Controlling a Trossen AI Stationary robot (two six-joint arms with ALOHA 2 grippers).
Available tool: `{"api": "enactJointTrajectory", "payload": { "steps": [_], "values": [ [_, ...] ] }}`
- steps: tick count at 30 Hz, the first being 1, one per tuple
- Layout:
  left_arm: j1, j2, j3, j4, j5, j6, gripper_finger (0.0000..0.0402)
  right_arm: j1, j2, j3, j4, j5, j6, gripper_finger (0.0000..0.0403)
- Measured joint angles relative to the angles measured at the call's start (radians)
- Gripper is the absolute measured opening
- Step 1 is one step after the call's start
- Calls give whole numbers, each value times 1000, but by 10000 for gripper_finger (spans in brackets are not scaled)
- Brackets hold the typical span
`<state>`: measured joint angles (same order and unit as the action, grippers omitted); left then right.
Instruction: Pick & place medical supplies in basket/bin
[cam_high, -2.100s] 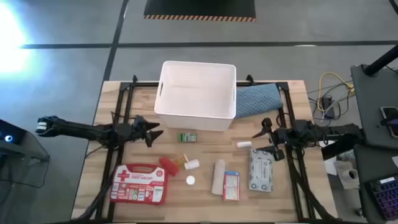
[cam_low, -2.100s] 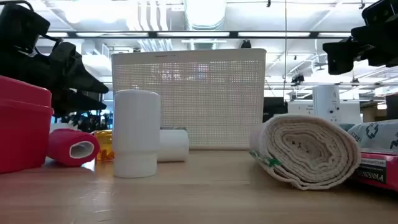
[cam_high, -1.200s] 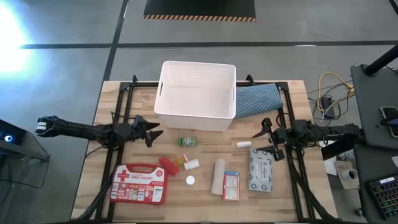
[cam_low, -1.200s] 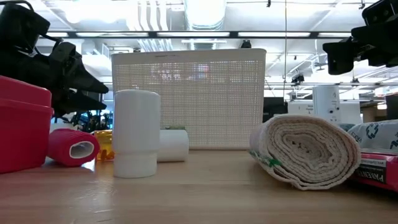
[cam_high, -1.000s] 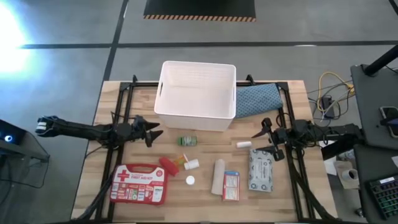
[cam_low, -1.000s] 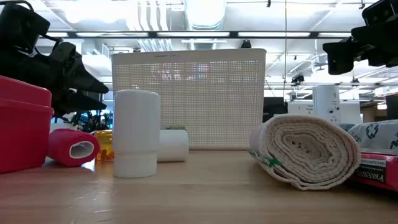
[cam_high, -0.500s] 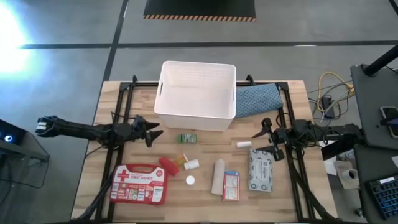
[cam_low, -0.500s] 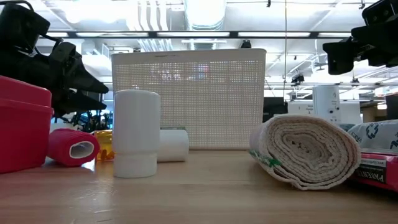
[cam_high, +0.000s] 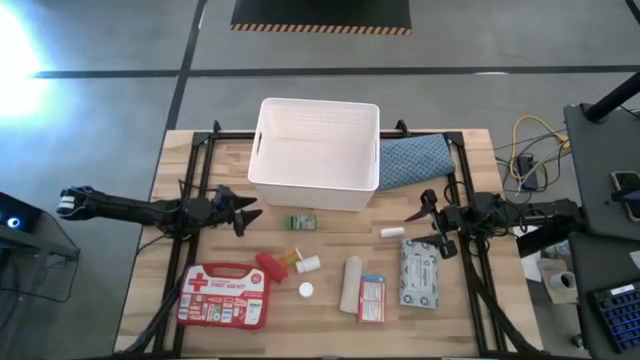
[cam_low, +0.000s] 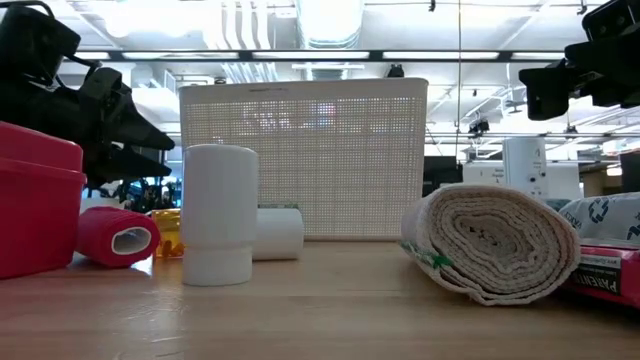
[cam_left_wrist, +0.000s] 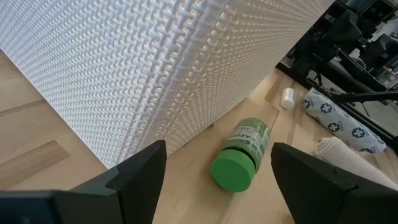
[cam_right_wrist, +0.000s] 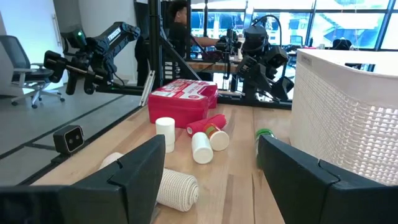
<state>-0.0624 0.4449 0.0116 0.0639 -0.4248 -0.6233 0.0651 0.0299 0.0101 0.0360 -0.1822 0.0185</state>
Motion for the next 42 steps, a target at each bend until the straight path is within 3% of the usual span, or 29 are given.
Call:
{"api": "enactJointTrajectory", "payload": {
  "steps": [26,28,30,33,35,38,42],
  "values": [
    [0,0,0,3,0,-3,269,0,3,0,5,37,58,249],
    [0,0,-1,15,3,-93,269,0,3,0,5,51,53,249],
    [-3,0,-1,59,32,-334,269,0,3,0,15,86,58,249],
    [-3,-2,-1,68,45,-620,269,0,7,0,147,123,218,249],
    [-3,3,-1,67,45,-661,269,0,6,0,266,146,367,249],
    [-2,18,-1,64,45,-662,269,0,5,0,398,254,467,249],
    [-2,23,9,69,43,-702,269,0,6,0,508,500,543,249]
  ]
}}
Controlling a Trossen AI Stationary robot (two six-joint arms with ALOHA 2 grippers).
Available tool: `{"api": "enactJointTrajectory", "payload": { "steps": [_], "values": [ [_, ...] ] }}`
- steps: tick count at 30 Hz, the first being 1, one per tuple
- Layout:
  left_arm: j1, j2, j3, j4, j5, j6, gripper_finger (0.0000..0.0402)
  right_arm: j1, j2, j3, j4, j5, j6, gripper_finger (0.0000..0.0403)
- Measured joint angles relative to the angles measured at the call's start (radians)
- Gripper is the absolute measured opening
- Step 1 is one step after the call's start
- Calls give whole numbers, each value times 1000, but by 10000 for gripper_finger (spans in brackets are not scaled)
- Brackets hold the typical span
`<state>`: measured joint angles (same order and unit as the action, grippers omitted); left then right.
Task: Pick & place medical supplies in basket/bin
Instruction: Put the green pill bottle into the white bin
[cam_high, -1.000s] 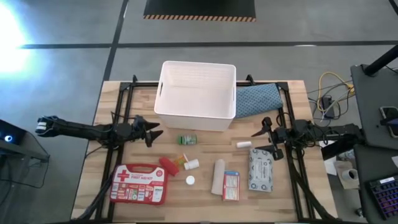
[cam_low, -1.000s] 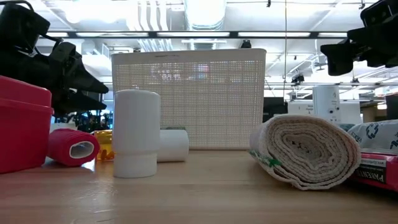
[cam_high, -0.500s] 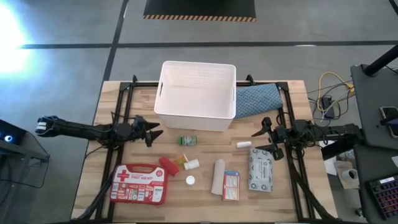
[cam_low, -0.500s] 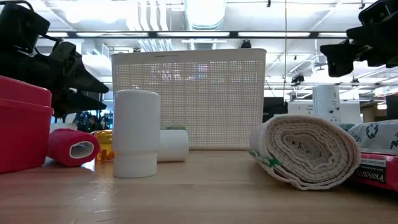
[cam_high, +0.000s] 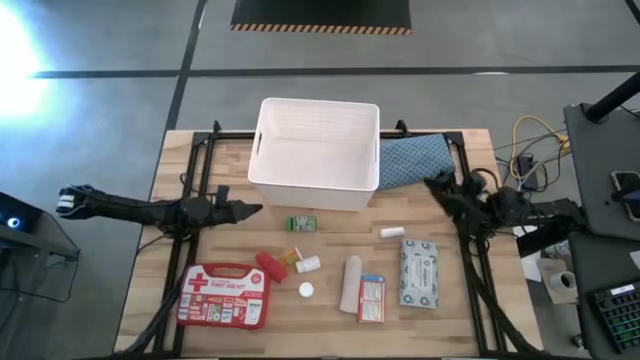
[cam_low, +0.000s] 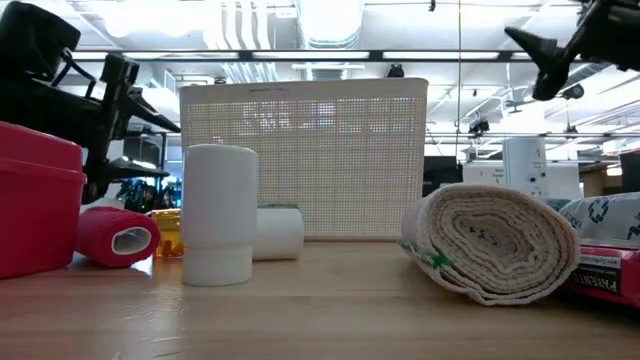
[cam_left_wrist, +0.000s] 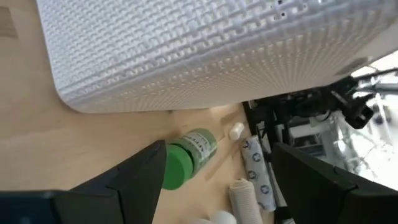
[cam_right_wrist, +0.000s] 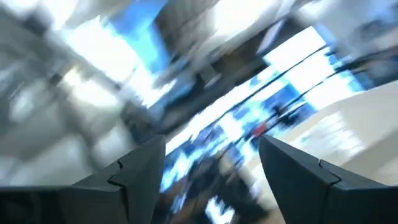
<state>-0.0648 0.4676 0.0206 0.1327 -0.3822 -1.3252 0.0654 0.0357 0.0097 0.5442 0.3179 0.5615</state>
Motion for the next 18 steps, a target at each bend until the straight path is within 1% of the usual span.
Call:
{"api": "enactJointTrajectory", "payload": {
  "steps": [2,3,5,7,9,10,13,15,18],
  "values": [
    [-1,-4,23,33,25,-8,269,0,0,0,26,157,42,249],
    [-1,-4,39,54,60,22,269,0,1,0,28,222,85,249],
    [-6,1,86,67,152,114,269,0,3,0,28,317,186,249],
    [-15,21,145,67,230,202,269,0,18,0,30,381,246,249],
    [-28,57,208,62,277,305,269,-1,44,0,29,384,298,249],
    [-36,81,237,50,287,366,269,-1,61,0,29,368,326,249],
    [-59,170,321,-40,296,596,269,0,132,0,31,270,394,249],
    [-70,241,372,-113,296,715,269,0,194,0,30,226,439,249],
    [-74,361,440,-226,298,772,269,0,302,6,28,183,510,249]
  ]
}}
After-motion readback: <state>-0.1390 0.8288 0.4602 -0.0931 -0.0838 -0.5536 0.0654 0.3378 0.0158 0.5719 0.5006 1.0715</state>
